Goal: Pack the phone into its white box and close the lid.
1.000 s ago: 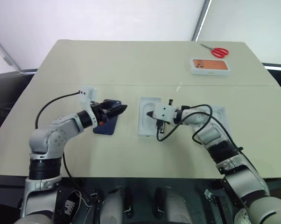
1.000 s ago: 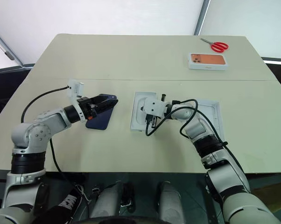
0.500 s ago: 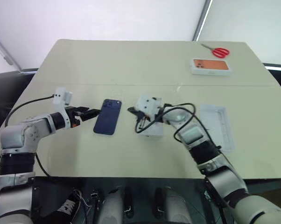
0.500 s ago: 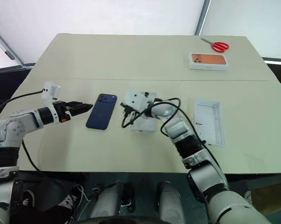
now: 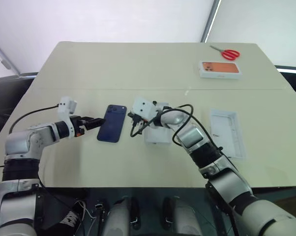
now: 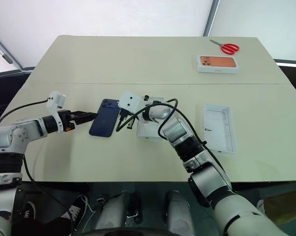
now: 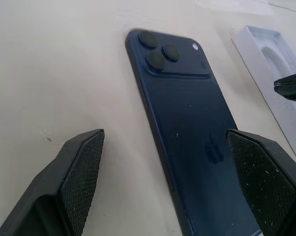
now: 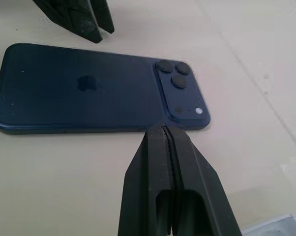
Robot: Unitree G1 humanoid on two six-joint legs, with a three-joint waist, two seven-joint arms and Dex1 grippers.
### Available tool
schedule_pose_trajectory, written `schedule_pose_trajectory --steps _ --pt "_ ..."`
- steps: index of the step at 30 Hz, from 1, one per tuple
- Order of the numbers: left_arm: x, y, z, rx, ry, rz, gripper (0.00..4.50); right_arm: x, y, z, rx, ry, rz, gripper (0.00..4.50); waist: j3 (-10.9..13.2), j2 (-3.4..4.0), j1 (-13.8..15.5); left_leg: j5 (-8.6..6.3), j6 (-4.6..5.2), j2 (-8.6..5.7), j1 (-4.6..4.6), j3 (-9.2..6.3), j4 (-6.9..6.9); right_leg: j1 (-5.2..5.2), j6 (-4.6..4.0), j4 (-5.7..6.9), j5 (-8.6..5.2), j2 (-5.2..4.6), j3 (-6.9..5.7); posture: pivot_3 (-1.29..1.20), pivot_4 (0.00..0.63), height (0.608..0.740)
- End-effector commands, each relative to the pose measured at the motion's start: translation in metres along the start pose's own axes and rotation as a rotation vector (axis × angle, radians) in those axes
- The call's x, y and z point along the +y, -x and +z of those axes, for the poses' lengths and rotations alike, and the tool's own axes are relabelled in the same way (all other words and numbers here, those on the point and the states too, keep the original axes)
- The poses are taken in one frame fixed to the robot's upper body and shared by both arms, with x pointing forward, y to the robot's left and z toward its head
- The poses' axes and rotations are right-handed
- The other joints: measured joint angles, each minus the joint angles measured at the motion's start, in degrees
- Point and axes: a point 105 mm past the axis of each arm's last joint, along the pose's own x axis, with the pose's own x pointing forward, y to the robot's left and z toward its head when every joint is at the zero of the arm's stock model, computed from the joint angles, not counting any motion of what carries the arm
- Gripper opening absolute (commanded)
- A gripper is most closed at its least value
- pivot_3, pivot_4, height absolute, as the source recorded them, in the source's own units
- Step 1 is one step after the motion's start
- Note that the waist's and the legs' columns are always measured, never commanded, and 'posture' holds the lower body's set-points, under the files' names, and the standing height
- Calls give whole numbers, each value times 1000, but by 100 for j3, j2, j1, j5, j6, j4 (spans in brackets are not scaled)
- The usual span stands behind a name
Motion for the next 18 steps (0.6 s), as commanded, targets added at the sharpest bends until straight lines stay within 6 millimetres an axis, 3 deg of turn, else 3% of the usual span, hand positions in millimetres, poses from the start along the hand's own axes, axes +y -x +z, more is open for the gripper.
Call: schedule_pose_trajectory --steps 1,5,13,18 --pt "3 -3 -8 60 52 16 4171 16 -8 2 33 0 82 20 0 0 -1 0 0 0 2 0 0 1 0 0 0 0 0 0 150 738" --pt "2 -12 -15 117 91 16 4171 26 -19 -3 91 19 116 20 -2 0 19 0 -1 0 6 0 -1 3 0 2 0 -1 0 0 150 738" --pt "-1 -30 -50 263 128 -4 4171 18 -31 -4 130 51 74 20 -57 24 42 -1 -2 -4 17 1 -2 11 -1 6 -1 -6 1 0 150 738" --pt "-13 -40 -58 302 189 -53 4171 16 -32 -1 118 58 64 20 -96 51 70 -1 -2 -6 22 1 -3 17 -1 6 -1 -7 1 0 150 738"
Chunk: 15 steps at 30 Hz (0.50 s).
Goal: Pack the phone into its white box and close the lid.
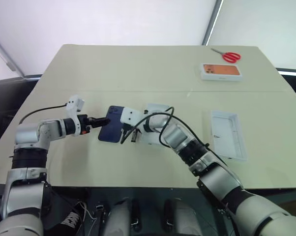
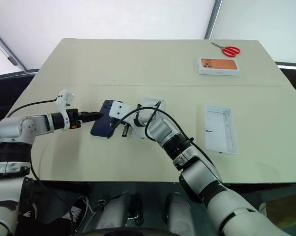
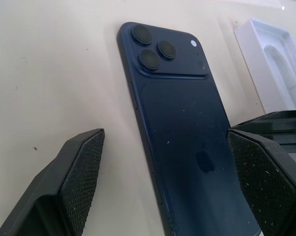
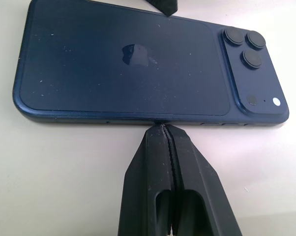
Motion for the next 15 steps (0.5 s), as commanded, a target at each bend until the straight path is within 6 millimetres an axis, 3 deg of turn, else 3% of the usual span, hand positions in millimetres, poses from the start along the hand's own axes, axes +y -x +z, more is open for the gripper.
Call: schedule_pose_trajectory --steps 1,7,15 --pt "-10 -23 -51 190 149 -67 4171 -6 1 12 -30 26 -21 20 -9 5 12 0 0 -1 0 0 0 0 0 0 0 -1 0 0 150 738" --pt "-30 -30 -41 170 215 -159 4171 -8 2 8 -23 35 -32 20 -17 10 14 0 0 -3 0 -1 0 2 1 -1 -1 -2 1 0 150 738" --pt "-39 -29 -29 131 259 -208 4171 -9 2 7 -24 34 -39 20 -17 9 11 1 2 -5 0 -5 1 5 2 -1 -1 -2 0 0 150 738"
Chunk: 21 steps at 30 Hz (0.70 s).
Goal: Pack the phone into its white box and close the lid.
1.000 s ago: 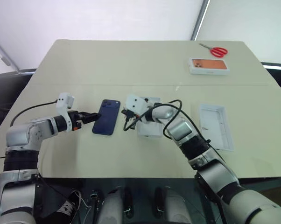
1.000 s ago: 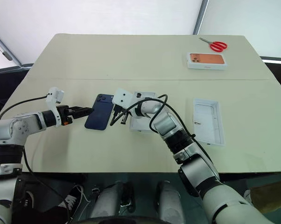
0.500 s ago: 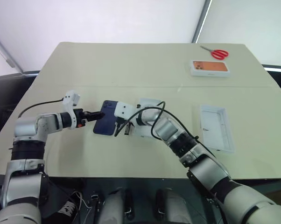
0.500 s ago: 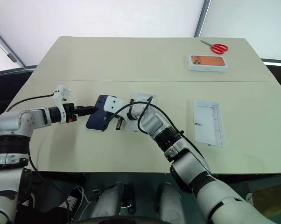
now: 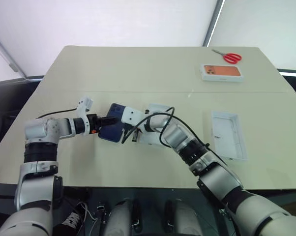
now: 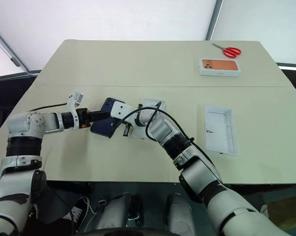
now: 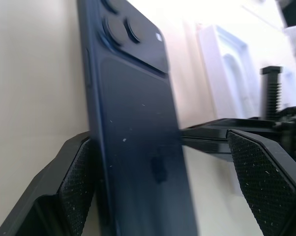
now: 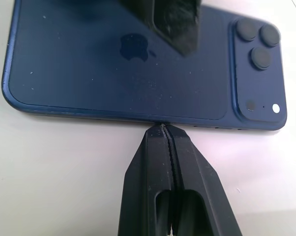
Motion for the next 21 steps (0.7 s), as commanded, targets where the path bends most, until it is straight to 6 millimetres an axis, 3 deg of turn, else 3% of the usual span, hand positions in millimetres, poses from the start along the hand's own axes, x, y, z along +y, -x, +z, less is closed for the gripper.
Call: schedule_pose_trajectory --steps 1,4,6,7,12,20,21 --pt "0 -13 -28 100 65 -21 4171 -5 2 9 -25 21 -21 20 0 0 -3 0 0 0 0 0 0 0 0 0 0 0 0 0 150 738" --pt "5 -9 -25 66 85 -7 4171 -6 2 8 -25 20 -22 20 0 0 -3 0 0 0 0 0 0 0 0 0 0 0 0 0 150 738" --pt "8 -7 -26 54 103 0 3623 -6 2 8 -25 19 -20 0 0 0 -8 0 0 0 0 -1 0 0 0 0 0 0 0 0 150 738" --pt "9 -6 -28 54 109 4 3296 -6 2 8 -25 18 -19 0 0 0 -14 0 0 0 0 -1 0 -1 0 0 0 0 0 0 150 738" --pt "12 -3 -34 57 118 11 840 -5 3 5 -21 29 -16 0 0 -2 -18 0 0 1 -2 -1 -1 -3 0 -1 0 0 0 0 150 738" --pt "11 -4 -42 66 134 10 840 -5 3 7 -27 32 -12 0 -1 -3 -34 0 -1 2 -1 -3 -4 -2 0 -7 0 0 0 0 150 738" --pt "11 -4 -42 64 138 12 622 -5 3 7 -28 31 -11 0 -1 -3 -32 0 -1 2 -1 -3 -4 -2 0 -7 0 1 0 0 150 738"
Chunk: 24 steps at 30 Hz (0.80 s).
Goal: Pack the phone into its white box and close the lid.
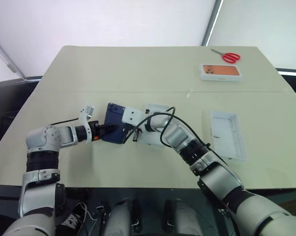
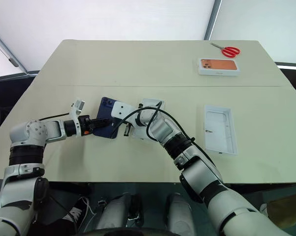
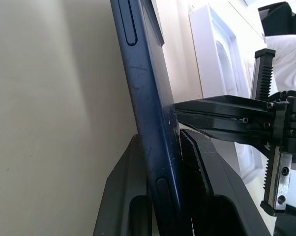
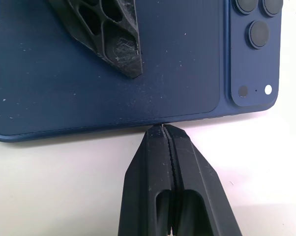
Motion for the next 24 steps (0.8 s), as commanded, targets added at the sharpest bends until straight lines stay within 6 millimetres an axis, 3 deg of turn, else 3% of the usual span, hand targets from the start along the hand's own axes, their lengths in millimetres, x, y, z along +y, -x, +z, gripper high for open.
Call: schedule_pose_trajectory --steps 1,3,8,13,16,20,22,24 --pt "7 -7 -22 75 51 30 340 -3 1 9 -28 17 -7 0 -1 -1 9 0 0 0 0 -1 0 0 0 0 0 0 0 0 150 738" --pt "5 -8 -22 67 69 17 10 -2 1 8 -26 19 -7 0 -2 -1 3 0 0 0 6 -1 0 7 0 -1 0 -1 0 0 150 738" --pt "3 -6 -20 40 99 -5 10 -6 7 19 -115 -6 -4 0 -2 -2 4 0 0 -1 8 -2 -2 6 0 0 0 -2 0 0 150 738" --pt "-12 -1 -5 -64 155 -109 10 -18 30 42 -319 -220 40 0 2 -3 5 0 0 -1 1 -3 -2 3 0 -1 1 -2 0 0 150 738" --pt "-12 4 3 -157 178 -131 0 -29 53 51 -432 -340 64 853 4 -5 13 1 2 -1 -5 -7 -2 0 0 -3 1 -2 1 0 150 738" --pt "-10 8 8 -224 226 -142 0 -20 74 45 -433 -310 132 2916 6 -9 15 0 2 0 -7 -11 -2 0 0 -7 1 -3 0 0 150 738" --pt "-13 10 14 -270 218 -157 0 -8 86 30 -364 -251 196 3911 8 -11 18 -1 3 0 -8 -11 -2 -1 0 -8 1 -4 0 0 150 738" --pt "-18 13 21 -310 205 -176 0 8 96 9 -271 -162 259 3911 15 -23 18 -2 5 0 -11 -12 -2 -2 0 -10 1 -9 0 0 150 738"
